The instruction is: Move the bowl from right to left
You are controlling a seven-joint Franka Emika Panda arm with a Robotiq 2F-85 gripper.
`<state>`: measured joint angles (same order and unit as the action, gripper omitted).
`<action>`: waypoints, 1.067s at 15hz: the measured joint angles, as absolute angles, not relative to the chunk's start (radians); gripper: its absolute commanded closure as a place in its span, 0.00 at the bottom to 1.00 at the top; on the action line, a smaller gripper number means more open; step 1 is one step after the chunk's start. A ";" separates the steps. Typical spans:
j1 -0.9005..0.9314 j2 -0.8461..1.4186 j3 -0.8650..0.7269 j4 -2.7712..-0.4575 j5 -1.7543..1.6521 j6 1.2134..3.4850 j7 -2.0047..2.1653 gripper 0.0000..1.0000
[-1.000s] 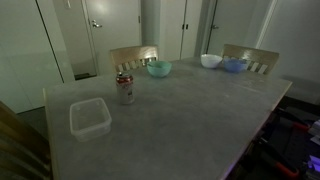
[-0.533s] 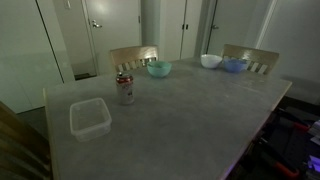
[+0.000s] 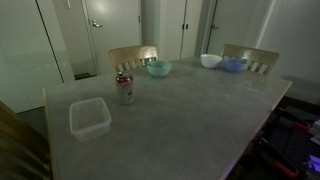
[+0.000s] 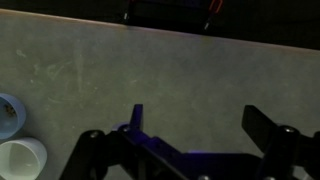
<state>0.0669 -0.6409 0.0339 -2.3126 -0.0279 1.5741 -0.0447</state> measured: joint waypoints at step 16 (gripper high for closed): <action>0.036 -0.233 -0.208 -2.199 -0.048 2.060 -0.531 0.00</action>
<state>0.0358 -0.2328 -0.2079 -2.1990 -0.0482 2.0601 -0.5305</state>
